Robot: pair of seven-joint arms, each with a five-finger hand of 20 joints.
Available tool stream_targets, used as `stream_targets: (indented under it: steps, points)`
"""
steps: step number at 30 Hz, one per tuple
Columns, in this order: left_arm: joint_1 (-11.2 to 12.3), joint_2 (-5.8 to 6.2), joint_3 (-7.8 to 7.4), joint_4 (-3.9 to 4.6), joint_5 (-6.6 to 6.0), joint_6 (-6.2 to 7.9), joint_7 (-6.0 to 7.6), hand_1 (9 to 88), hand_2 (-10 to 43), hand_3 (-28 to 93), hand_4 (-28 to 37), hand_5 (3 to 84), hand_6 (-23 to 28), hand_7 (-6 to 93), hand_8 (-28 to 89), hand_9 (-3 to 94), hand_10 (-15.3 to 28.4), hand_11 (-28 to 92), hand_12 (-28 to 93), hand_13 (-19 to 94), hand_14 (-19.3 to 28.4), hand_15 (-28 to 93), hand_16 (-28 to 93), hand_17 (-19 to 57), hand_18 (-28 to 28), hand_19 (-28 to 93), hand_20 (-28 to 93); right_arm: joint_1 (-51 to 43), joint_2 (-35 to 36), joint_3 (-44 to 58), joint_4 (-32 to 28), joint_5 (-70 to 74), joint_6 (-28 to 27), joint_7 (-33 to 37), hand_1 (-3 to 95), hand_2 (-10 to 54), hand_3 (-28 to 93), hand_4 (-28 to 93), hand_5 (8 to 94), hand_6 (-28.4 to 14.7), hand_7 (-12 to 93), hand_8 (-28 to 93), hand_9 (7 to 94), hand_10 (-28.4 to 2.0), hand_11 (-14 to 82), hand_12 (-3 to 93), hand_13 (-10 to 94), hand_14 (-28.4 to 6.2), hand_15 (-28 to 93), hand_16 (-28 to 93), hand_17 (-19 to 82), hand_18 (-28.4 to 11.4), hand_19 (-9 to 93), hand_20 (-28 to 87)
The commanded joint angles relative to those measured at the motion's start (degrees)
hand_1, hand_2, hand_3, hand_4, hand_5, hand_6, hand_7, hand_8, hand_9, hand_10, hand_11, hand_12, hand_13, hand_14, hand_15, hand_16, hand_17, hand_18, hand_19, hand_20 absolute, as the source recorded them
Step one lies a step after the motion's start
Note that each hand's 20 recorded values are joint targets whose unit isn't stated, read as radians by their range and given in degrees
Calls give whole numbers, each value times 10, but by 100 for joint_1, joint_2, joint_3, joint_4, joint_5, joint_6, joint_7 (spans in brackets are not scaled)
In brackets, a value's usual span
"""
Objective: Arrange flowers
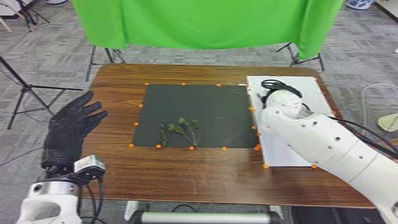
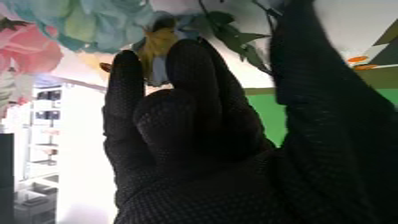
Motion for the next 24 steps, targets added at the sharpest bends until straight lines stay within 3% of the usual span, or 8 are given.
stream_targets:
  steps: [1, 9, 24]
  points:
    - [26, -58, -8, 23, 29, -76, -63, 246, 87, 816, -242, 361, 88, 175, -119, 332, 181, 275, 79, 256, 252, 491, -105, -98, 231, 579, -28, -710, -198, -257, 58, 189, -222, -139, 496, -95, 768, -283, 851, 19, 155, -30, 738, -138, 619, 288, 655, -129, 922, 152, 186, -225, 802, 252]
    - [37, -58, 6, 29, 13, -58, -45, 246, 89, 814, -242, 361, 88, 175, -119, 332, 182, 275, 78, 257, 252, 492, -107, -98, 231, 580, -30, -756, -118, -316, 11, 154, -85, -410, 499, -95, 779, -283, 882, 8, 185, 16, 775, -134, 616, 288, 680, -124, 916, 161, 197, -223, 817, 260]
    - [156, -112, -40, -20, 44, -35, -97, 245, 91, 814, -243, 361, 88, 176, -120, 333, 182, 274, 78, 257, 252, 494, -108, -98, 231, 581, -33, -533, 204, -857, -157, -81, 1112, -575, 477, -95, 846, -283, 880, -13, 239, 111, 775, -137, 670, 288, 695, -133, 932, 192, 204, -233, 833, 290]
